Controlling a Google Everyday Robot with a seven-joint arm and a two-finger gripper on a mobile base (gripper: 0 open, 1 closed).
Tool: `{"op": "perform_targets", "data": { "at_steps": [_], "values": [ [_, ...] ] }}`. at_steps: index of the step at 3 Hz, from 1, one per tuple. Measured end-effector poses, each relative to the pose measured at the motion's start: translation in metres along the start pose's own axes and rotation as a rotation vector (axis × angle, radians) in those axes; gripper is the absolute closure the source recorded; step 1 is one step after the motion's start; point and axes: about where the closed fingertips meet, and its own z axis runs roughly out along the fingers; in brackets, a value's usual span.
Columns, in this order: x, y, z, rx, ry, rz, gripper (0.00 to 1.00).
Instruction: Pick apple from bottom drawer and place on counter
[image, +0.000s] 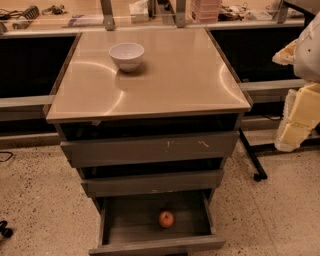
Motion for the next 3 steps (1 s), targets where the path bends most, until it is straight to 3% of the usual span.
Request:
{"op": "perform_targets", "data": {
  "at_steps": [1,2,3],
  "values": [
    [0.000,0.000,0.000,0.000,0.000,0.000,0.00],
    [-0.001,0.002,0.001,0.006,-0.008,-0.001,0.17],
    [-0.005,0.024,0.030,-0.024,-0.071,0.008,0.40]
  ]
}}
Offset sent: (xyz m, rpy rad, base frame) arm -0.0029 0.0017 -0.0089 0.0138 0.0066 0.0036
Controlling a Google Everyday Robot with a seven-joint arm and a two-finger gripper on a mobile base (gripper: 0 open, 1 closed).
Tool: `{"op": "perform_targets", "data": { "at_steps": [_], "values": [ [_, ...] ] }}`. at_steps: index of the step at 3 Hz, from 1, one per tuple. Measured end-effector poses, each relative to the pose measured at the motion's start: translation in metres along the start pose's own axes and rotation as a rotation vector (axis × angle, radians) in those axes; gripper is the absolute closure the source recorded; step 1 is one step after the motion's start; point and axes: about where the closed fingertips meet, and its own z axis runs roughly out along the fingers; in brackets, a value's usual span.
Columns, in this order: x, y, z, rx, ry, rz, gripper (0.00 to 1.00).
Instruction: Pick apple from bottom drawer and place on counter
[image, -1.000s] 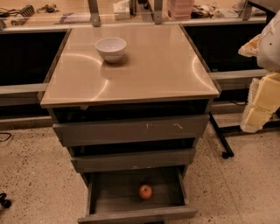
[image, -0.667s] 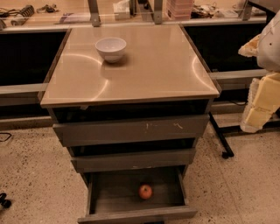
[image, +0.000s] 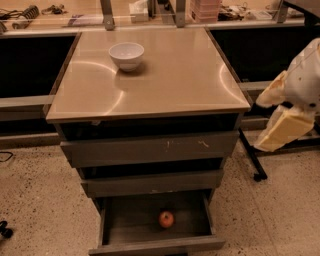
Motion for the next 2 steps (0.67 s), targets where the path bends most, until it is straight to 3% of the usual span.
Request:
{"op": "perform_targets", "data": {
  "at_steps": [1,2],
  "values": [
    [-0.002,0.033,0.062,-0.057,-0.070,0.035,0.64],
    [-0.001,0.067,0.138,-0.126,-0.097,0.059,0.87]
  ]
}}
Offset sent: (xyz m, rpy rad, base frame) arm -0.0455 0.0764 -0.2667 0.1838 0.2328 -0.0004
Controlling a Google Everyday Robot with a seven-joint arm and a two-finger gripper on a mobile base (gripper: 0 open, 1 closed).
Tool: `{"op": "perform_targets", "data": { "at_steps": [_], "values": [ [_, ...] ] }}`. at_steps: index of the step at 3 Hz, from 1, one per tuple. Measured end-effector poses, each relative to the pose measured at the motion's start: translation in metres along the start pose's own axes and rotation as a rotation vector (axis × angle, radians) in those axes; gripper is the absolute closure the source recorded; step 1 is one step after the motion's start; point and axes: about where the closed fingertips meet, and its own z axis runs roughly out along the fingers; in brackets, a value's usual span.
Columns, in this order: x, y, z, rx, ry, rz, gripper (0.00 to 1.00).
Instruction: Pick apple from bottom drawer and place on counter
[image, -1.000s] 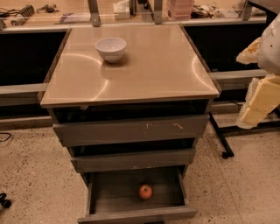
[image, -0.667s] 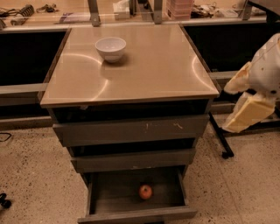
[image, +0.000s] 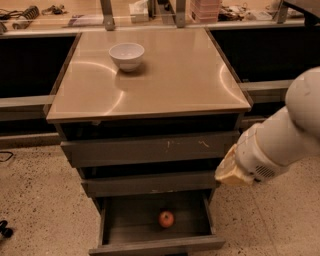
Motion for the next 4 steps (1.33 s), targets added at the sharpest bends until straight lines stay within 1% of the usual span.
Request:
{"op": "perform_targets", "data": {
  "at_steps": [1,2,3,4],
  "values": [
    [0.024,0.045,0.080,-0.111,0.056,0.034,1.00],
    [0.024,0.045,0.079,-0.110,0.056,0.034,1.00],
    [0.039,0.037,0.101,-0.064,0.072,0.035,1.00],
    [0.076,0.023,0.164,-0.029,0.088,0.055,1.00]
  ]
}}
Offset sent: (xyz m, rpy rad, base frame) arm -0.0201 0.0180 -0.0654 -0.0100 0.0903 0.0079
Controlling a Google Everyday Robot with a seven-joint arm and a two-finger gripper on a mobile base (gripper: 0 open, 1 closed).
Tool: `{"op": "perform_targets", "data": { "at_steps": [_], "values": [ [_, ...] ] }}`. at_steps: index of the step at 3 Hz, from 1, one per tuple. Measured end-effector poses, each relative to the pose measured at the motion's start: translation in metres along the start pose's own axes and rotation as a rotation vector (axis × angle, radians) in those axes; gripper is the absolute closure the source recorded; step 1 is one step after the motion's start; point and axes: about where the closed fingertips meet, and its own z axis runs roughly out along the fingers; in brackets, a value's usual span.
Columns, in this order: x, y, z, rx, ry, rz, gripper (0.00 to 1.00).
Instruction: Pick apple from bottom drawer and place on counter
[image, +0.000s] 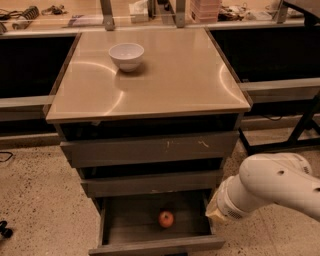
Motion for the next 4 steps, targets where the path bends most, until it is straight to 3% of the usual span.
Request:
{"op": "perform_targets", "data": {
  "at_steps": [1,2,3,4],
  "values": [
    [0.012,-0.029,0.066,0.034,-0.049,0.016,1.00],
    [0.016,-0.067,0.114,0.081,-0.160,0.068,1.00],
    [0.022,-0.071,0.147,0.049,-0.192,0.081,1.00],
    [0.023,-0.070,0.148,0.047,-0.191,0.083,1.00]
  ]
}}
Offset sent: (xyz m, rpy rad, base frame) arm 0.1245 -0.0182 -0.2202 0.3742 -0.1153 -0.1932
